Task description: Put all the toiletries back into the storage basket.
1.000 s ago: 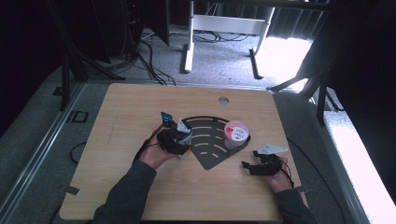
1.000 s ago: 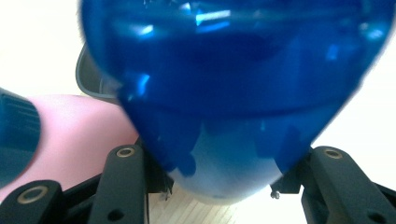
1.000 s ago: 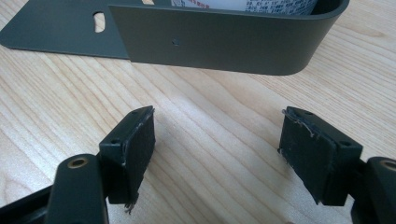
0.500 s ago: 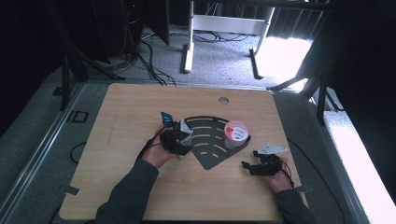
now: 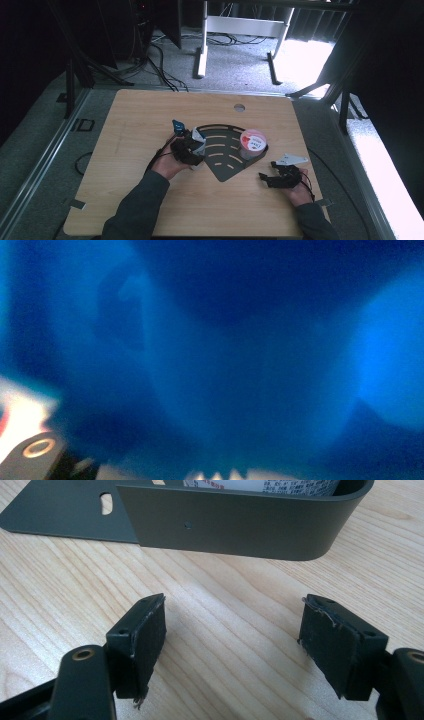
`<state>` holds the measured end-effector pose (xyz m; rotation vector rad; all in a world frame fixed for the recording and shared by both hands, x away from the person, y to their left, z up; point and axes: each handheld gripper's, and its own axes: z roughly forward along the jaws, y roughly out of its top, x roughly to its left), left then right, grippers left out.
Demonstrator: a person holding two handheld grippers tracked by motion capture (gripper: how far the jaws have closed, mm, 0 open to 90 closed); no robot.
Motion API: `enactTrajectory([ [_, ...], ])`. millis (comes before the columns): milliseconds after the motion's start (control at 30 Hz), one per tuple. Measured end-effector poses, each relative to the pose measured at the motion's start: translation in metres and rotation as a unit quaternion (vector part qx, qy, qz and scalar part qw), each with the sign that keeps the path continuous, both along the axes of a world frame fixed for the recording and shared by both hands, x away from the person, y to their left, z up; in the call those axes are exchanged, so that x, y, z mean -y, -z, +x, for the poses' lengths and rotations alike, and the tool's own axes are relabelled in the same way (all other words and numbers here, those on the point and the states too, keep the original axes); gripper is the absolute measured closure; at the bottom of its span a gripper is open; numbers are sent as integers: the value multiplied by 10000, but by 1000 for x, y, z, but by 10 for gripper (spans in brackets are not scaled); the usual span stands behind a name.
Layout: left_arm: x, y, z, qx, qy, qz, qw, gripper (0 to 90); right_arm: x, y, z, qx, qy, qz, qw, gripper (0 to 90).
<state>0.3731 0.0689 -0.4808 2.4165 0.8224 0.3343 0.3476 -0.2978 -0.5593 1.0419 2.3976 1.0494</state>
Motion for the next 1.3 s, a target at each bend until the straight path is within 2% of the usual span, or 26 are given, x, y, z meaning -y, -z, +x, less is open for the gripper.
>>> enactTrajectory([
  [400,0,0,-3,43,64,-69,9999,546,0,0,0,-7,1,2,10000,263],
  [1033,6,-3,-10,15,175,73,9998,548,0,0,0,-7,6,6,10000,263],
  [1300,10,-3,-14,17,223,54,9997,548,0,0,0,-9,6,5,10000,263],
])
